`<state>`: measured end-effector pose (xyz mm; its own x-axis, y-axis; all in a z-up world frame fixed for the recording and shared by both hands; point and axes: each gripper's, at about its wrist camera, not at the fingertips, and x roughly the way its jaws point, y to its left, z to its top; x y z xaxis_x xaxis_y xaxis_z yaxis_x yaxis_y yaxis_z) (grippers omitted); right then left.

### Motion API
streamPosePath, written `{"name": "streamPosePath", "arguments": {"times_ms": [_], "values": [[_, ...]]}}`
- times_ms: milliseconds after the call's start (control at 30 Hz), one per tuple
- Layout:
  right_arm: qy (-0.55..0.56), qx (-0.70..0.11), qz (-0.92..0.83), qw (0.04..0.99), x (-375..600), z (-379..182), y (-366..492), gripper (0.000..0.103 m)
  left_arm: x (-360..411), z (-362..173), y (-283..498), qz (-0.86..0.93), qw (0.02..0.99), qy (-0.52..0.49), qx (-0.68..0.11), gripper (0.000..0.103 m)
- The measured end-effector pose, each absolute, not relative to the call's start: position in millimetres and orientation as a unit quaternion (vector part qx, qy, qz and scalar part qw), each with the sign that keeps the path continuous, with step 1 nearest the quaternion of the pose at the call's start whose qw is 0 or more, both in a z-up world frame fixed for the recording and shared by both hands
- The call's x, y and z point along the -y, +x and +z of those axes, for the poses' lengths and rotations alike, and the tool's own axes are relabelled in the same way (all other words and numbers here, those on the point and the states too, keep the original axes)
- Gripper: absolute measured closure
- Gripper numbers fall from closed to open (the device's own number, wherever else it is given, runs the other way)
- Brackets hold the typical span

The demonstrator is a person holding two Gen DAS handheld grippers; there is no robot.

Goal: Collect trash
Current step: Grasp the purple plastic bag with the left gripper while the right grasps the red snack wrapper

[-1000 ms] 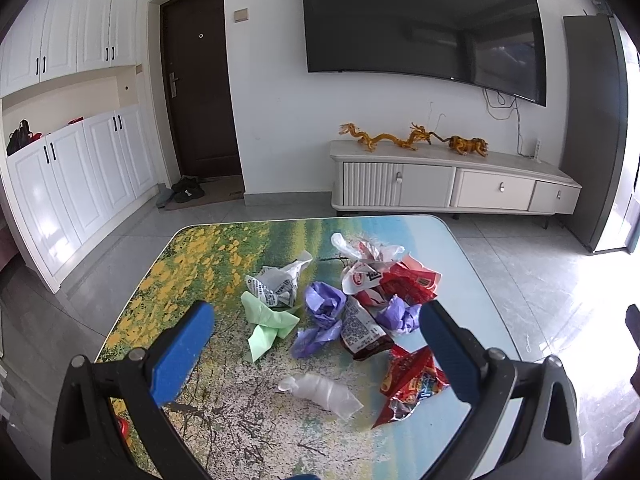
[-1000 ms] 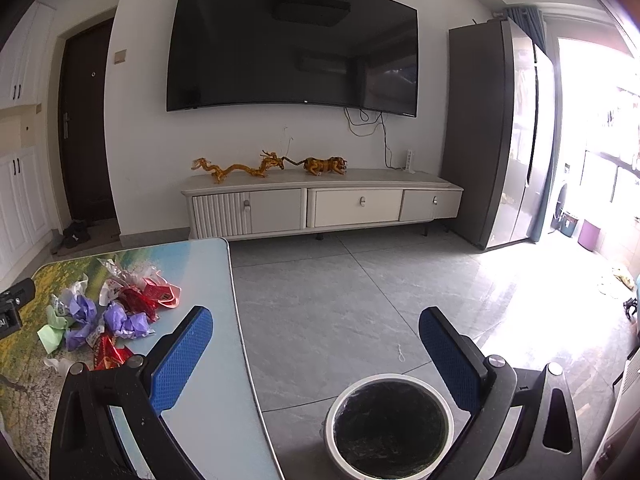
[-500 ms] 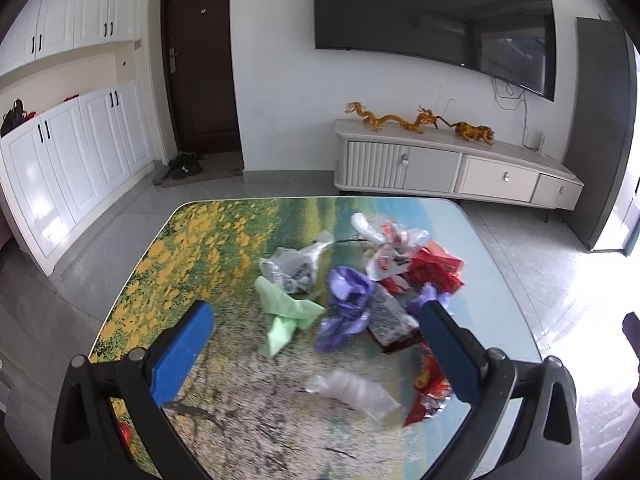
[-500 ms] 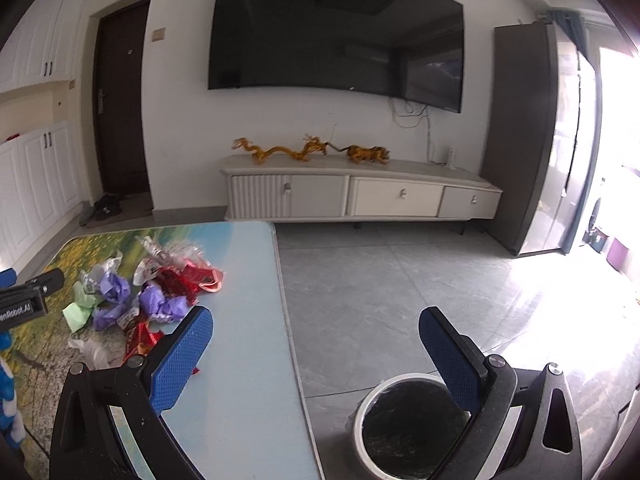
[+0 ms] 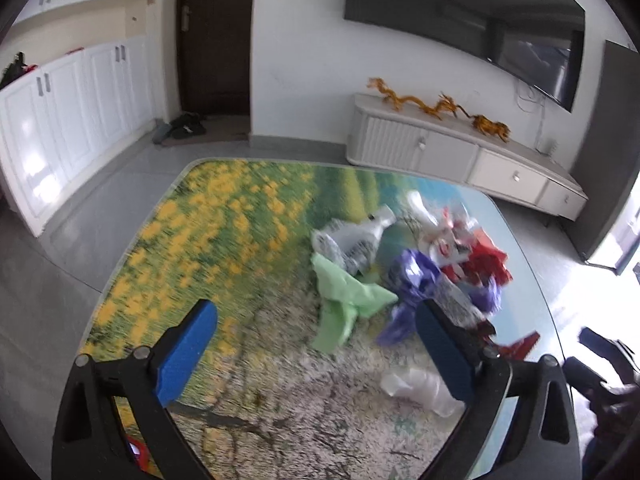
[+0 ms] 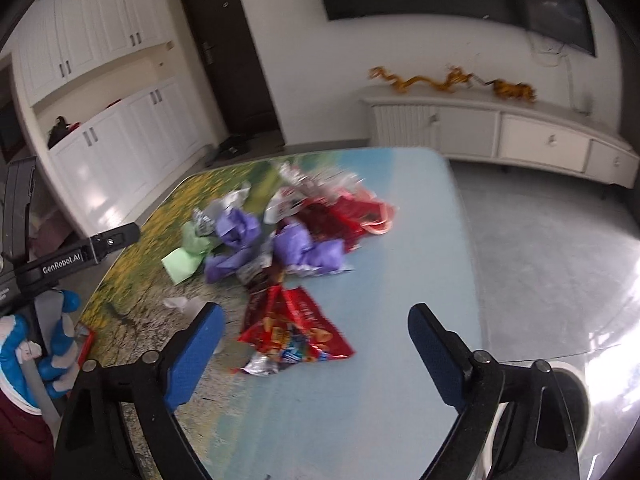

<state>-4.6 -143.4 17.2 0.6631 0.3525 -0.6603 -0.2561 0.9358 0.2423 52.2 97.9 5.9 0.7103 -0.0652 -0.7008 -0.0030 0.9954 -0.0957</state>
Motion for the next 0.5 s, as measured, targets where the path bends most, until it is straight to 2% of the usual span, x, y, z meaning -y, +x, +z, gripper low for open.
{"name": "streamPosePath", "arguments": {"times_ms": [167, 500], "values": [[0.07, -0.402, 0.209, 0.889, 131.3, -2.6, 15.4, 0.028, -81.4, -4.7, 62.2, -0.074, 0.913, -0.046, -0.398, 0.022], [0.1, -0.421, 0.26, 0.863, 133.8, -29.5, 34.1, 0.06, -34.9, -14.6, 116.6, -0.148, 0.896, -0.052, -0.415, 0.03]]}}
